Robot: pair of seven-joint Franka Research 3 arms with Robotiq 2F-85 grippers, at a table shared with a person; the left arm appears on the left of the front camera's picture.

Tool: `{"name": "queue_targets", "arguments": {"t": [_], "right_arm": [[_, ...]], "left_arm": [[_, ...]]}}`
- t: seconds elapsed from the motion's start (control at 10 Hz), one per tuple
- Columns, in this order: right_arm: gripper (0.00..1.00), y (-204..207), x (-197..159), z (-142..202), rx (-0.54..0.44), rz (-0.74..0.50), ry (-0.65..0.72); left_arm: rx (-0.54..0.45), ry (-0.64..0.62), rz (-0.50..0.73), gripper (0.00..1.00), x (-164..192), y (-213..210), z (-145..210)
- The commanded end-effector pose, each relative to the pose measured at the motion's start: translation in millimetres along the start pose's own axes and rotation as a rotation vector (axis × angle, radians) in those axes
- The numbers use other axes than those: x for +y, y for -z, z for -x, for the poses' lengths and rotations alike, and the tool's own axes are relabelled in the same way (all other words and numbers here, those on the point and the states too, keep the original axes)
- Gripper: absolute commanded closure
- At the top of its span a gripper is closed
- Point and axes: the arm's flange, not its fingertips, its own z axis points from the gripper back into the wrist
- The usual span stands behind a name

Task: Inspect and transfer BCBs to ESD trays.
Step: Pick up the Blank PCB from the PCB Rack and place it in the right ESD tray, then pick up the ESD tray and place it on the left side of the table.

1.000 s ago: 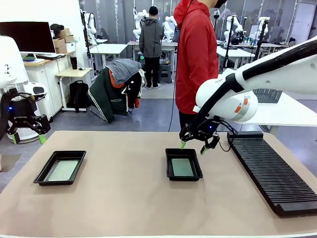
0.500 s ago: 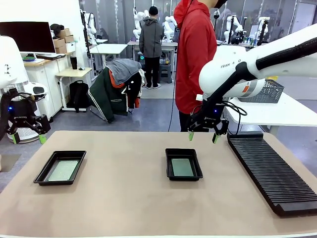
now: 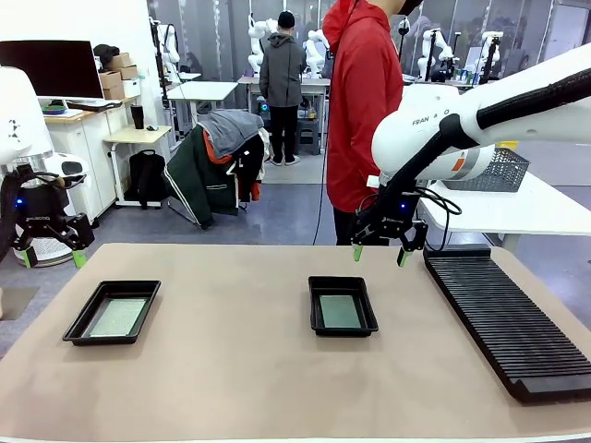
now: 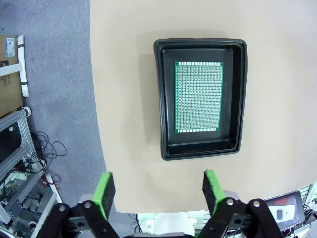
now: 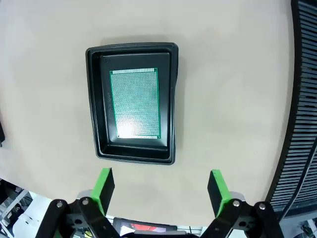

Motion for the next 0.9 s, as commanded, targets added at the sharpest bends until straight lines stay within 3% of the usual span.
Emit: {"name": "queue_targets", "arguments": {"t": [0.0,0.8], "right_arm": [[0.0,-0.8,1.6,2.0,-0.003,0.0,-0.004],[0.0,-0.8,1.6,2.0,-0.003,0.0,-0.004]], "left_arm": [[-0.004,-0.002,0.002,0.06,-0.6,0.4,1.1],[-0.004,-0.002,0.002,0.06,-0.6,0.4,1.1]]}}
